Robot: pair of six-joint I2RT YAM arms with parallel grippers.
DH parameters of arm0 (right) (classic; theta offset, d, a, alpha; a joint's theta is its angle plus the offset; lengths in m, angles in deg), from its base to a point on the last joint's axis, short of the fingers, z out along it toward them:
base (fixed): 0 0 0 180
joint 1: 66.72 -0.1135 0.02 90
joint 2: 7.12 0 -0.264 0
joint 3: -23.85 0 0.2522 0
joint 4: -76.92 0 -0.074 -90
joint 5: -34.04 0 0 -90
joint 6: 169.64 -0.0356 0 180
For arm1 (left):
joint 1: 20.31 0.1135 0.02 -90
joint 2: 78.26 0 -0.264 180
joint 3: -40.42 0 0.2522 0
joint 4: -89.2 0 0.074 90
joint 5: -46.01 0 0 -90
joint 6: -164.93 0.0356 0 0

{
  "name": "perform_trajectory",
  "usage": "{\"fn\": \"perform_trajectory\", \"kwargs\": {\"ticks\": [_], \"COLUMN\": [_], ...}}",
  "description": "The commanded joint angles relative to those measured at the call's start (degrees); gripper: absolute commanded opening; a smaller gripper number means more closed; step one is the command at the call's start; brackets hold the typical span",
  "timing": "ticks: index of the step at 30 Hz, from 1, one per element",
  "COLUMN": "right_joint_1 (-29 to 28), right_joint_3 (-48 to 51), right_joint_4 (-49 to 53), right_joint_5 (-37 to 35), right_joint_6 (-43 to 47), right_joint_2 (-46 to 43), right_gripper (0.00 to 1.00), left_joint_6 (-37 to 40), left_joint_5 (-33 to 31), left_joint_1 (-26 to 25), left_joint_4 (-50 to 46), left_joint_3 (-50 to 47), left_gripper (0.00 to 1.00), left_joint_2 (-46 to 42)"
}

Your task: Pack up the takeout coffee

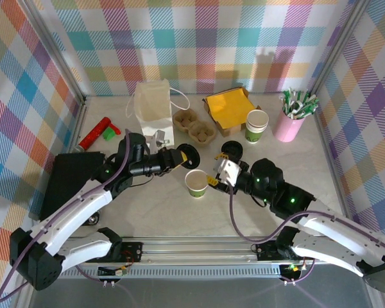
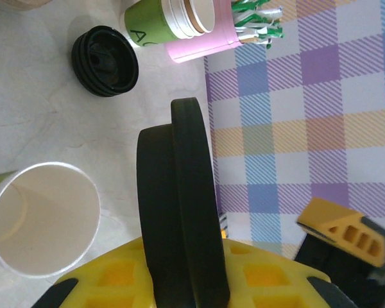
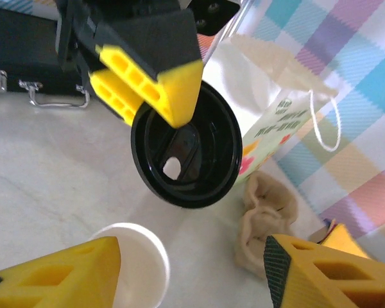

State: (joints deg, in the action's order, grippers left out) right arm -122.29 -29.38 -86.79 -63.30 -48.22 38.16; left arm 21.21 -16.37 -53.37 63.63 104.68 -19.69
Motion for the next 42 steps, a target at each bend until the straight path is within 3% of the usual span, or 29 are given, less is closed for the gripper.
{"fn": "perform_trajectory", "kwargs": {"ticks": [1,5,13,18,26,35,42], "right_joint_1": [-2.3,-3.9,-7.0,-7.5,-7.6,-7.6,-7.6], "right_joint_3": [2.4,2.8,1.0,-0.5,-2.5,-3.1,-2.9], "right_joint_4": [-13.3,-17.0,-21.3,-22.2,-22.5,-21.0,-21.5], "right_joint_5": [-3.8,-4.8,-6.7,-8.8,-9.5,-7.5,-8.0], "right_joint_6": [9.1,10.0,12.8,14.1,14.0,13.7,14.4], "right_joint_2": [-0.7,2.8,11.0,14.8,17.4,18.0,18.9], "right_gripper": [0.62,0.62,0.62,0.53,0.44,0.41,0.47], "left_joint_6": [-8.0,-14.3,-17.7,-15.7,-16.3,-16.3,-16.7], "left_joint_5": [-2.2,-3.0,-3.6,-5.5,-5.4,-5.7,-5.1], "left_joint_1": [0.7,0.6,0.6,0.6,0.6,0.6,0.6], "left_joint_4": [-2.2,-0.4,-0.4,-6.1,-5.7,-6.0,-5.4], "left_joint_3": [-0.4,-2.7,-3.5,-1.8,-2.2,-1.7,-1.5], "left_gripper": [0.1,0.1,0.09,0.09,0.09,0.09,0.09], "left_joint_2": [-3.6,-6.1,-7.9,-8.6,-8.7,-8.9,-8.6]}}
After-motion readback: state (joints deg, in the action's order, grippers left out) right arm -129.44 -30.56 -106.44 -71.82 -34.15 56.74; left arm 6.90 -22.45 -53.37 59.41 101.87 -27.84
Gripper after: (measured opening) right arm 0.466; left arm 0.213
